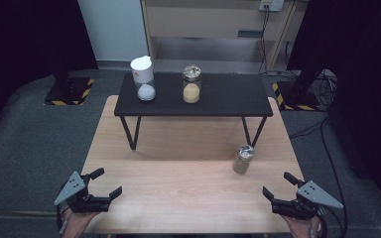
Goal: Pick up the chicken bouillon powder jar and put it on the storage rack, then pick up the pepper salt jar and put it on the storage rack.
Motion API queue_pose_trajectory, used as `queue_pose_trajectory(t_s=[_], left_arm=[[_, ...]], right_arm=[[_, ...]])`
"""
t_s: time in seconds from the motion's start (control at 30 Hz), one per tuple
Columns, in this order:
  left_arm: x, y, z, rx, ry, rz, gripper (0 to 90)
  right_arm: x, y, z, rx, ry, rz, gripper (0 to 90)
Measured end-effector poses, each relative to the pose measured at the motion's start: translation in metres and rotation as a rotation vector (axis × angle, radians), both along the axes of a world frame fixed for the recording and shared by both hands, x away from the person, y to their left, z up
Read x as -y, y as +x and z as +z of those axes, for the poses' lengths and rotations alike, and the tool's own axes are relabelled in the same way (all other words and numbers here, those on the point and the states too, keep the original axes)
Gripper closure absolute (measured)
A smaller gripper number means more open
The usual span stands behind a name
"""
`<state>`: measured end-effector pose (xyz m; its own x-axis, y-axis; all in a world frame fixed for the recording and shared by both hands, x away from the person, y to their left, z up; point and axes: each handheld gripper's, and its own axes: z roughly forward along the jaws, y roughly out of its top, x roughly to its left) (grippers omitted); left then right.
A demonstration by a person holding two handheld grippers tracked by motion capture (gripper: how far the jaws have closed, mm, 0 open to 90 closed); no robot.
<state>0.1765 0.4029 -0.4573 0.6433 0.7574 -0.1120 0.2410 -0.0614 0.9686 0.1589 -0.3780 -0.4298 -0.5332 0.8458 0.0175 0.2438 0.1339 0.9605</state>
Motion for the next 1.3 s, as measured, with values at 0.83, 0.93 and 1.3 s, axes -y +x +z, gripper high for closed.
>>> queue_pose_trajectory(t_s=[0.83, 0.93, 1.3], left_arm=[[-0.001, 0.001, 0.0, -0.001, -0.005, 0.0, 0.0], [-0.001, 0.001, 0.0, -0.004, -0.002, 0.0, 0.0], [0.0, 0.0, 0.0, -0.003, 0.0, 0.002, 0.0]], right_arm=[[-0.001, -0.001, 0.01, -0.003, 0.021, -0.005, 6.0], [-0.004, 0.002, 0.013, -0.01, 0.014, -0.001, 5.8], [-0.011, 0.019, 0.023, -0.039, -0.003, 0.0, 4.9]])
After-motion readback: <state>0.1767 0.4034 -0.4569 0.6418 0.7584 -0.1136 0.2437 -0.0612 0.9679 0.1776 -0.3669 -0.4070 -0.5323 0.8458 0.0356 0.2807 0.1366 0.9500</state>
